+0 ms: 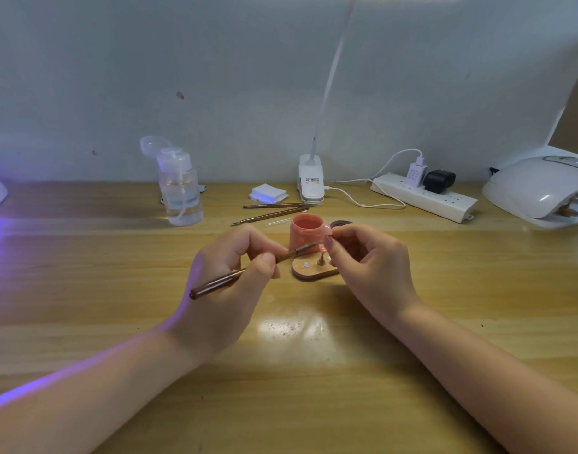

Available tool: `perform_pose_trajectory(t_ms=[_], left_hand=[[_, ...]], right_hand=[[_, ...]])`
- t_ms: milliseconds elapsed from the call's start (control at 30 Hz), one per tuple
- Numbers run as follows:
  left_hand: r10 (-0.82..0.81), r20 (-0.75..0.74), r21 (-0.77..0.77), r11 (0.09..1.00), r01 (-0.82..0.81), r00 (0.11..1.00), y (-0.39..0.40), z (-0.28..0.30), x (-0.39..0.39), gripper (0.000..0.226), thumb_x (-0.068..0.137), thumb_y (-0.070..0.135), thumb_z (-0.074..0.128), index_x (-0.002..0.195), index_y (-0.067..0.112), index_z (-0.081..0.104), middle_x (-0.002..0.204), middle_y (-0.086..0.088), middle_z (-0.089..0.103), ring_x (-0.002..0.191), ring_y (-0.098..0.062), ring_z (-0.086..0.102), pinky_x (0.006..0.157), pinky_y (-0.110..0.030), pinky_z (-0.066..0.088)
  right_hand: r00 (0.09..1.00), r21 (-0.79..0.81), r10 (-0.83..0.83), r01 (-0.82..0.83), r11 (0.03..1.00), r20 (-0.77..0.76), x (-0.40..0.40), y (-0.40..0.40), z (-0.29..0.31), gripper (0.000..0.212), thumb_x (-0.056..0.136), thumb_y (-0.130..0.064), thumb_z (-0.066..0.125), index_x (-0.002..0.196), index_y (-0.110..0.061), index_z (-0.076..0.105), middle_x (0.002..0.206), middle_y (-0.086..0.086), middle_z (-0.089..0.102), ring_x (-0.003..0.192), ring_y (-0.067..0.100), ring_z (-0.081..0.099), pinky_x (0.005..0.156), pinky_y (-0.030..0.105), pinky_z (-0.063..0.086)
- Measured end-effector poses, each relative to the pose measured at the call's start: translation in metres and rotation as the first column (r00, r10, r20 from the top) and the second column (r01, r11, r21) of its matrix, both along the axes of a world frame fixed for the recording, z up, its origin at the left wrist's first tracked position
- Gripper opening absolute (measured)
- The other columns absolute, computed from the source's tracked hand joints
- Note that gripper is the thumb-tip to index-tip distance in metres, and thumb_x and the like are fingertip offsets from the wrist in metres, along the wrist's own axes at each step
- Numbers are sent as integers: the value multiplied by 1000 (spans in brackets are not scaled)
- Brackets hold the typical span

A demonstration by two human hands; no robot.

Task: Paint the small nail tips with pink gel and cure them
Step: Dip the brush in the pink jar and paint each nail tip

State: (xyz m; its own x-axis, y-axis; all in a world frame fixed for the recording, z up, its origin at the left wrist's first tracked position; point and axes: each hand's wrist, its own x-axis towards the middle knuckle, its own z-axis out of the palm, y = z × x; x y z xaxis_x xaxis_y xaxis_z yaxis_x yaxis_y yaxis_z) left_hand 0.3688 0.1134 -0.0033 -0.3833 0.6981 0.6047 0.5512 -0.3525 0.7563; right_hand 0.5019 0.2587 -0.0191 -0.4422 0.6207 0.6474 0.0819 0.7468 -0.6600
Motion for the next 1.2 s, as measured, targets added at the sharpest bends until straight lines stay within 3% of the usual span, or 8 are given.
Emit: perform_pose_trajectory(t_ms=[133, 367, 533, 700, 867, 1033, 1200], left_hand=[[41, 2, -7, 999, -41, 999, 3, 3, 2, 12, 87, 29, 56, 94, 27, 66, 83, 9, 69, 76, -2, 60, 67, -7, 40], [43, -133, 7, 999, -42, 990, -3, 1, 1, 22, 80, 35, 48, 81, 23, 67, 75, 10, 67, 74, -5, 56, 69, -13, 37], [86, -124, -3, 996, -87, 989, 0, 4, 4, 19, 85, 40, 49, 94, 36, 66, 85, 16, 68, 78, -1, 55, 70, -7, 36], [48, -159, 4, 999, -48, 986, -2, 1, 2, 21, 83, 33, 49, 86, 25, 67, 77, 10, 67, 78, -8, 58, 71, -11, 36], [56, -105, 3, 998, -55, 993, 1, 4, 4, 20, 85, 38, 48, 92, 31, 66, 84, 12, 68, 79, -4, 59, 69, -8, 38], [18, -66, 3, 1000, -18, 998, -2, 4, 0, 23, 80, 35, 47, 81, 23, 66, 72, 7, 67, 75, -12, 61, 68, -20, 43], [141, 95, -53, 989, -137, 985, 18, 27, -7, 15, 80, 29, 54, 75, 25, 67, 66, 12, 69, 55, -1, 48, 48, -10, 37]], right_hand=[[1000, 50, -19, 19, 999, -7, 0, 0, 0, 7, 85, -18, 71, 90, -13, 73, 70, -3, 69, 63, 9, 63, 62, 34, 52], [999, 122, -44, 43, 992, 4, 1, 1, 0, 6, 85, -17, 71, 90, -14, 73, 74, -4, 69, 66, 11, 63, 63, 35, 52], [999, 137, -44, 43, 990, 7, 1, 1, 0, 7, 85, -15, 71, 91, -12, 73, 76, -2, 70, 67, 11, 64, 63, 37, 52], [999, 123, -44, 42, 992, 13, 1, 1, 0, 7, 85, -14, 71, 91, -13, 73, 76, -2, 70, 68, 13, 65, 64, 40, 53], [1000, 82, -22, 20, 996, 14, 0, -1, 0, 7, 85, -14, 71, 91, -10, 73, 73, -1, 70, 66, 13, 65, 64, 40, 53], [999, -13, -35, 35, 999, -8, 0, 3, -1, 5, 86, -14, 70, 90, -12, 72, 72, -2, 70, 67, 14, 66, 66, 42, 54], [999, -55, -36, 34, 998, -27, -1, 3, -2, 3, 85, -14, 70, 87, -13, 73, 71, -3, 70, 66, 13, 66, 66, 40, 55]])
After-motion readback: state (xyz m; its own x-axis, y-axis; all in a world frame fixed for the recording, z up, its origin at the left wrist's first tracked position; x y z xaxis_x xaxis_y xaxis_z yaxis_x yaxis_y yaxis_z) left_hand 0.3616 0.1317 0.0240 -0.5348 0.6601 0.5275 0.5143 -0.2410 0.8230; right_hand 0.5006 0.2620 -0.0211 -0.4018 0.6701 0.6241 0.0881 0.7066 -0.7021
